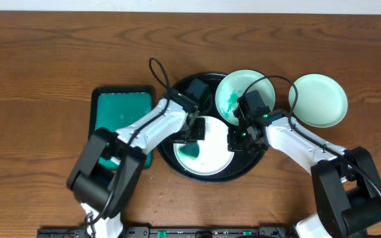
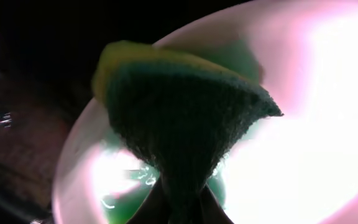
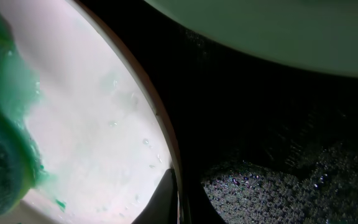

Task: Clean dirty plates on tray and stack at the side
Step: 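Move the sponge with the left gripper onto the white plate, then scrub the white plate with the sponge in the left gripper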

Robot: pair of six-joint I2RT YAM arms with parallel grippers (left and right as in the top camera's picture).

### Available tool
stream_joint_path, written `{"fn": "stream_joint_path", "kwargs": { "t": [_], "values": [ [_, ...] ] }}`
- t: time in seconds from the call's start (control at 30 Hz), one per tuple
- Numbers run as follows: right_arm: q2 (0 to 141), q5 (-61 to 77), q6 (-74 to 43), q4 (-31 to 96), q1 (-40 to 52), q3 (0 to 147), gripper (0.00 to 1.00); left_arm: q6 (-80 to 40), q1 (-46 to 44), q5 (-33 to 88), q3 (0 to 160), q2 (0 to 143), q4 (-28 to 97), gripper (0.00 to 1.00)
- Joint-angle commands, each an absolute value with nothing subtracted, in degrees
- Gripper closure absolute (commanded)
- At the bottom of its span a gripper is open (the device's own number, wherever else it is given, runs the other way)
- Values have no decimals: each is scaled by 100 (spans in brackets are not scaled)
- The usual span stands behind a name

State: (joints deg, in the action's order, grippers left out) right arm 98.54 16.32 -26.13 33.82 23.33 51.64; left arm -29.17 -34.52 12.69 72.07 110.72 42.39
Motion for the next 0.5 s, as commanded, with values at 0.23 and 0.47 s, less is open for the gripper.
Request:
{"fn": "stream_joint_path", "kwargs": {
  "t": [0.23, 0.47],
  "values": [
    [10044, 1704, -2606, 3415, 2464, 5083, 99, -3041, -3686, 3570, 7225, 12057, 3492, 93],
    [10044, 1704, -2609, 3448, 2464, 5083, 99, -3033, -3979, 4329, 7225, 12055, 2877, 92]
  ]
}}
